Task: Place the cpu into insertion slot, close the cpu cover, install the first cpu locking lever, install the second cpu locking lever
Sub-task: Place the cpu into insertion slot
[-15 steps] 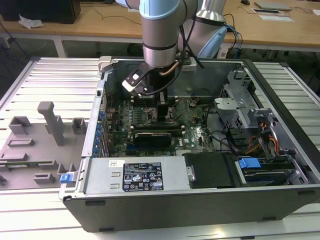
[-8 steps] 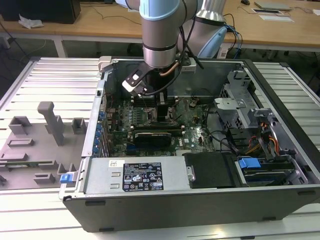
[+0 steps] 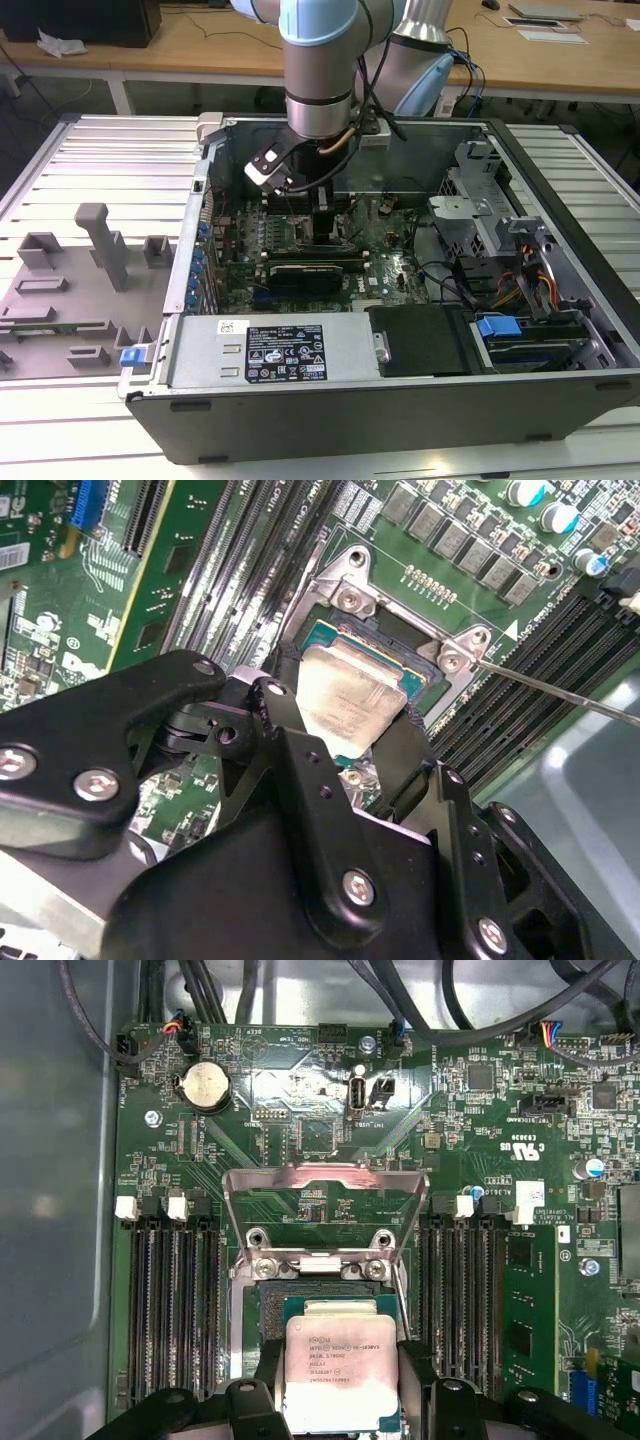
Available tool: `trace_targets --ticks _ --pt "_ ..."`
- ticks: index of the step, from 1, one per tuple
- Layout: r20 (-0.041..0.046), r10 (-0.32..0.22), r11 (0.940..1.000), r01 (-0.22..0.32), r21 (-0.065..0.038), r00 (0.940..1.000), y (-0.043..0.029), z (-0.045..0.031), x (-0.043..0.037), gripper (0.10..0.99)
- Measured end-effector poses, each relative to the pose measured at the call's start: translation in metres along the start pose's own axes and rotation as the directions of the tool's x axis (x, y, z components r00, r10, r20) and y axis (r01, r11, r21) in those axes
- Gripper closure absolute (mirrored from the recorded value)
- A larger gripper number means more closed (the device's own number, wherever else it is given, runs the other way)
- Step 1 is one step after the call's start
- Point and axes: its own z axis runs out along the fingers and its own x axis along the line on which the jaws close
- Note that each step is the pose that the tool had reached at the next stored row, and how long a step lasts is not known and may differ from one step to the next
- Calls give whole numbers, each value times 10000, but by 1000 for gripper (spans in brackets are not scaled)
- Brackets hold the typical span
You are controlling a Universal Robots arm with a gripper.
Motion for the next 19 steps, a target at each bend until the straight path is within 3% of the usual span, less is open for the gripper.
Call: trace_targets --ticks 19 --pt "2 1 10000 -1 -30 10000 -7 103 79 545"
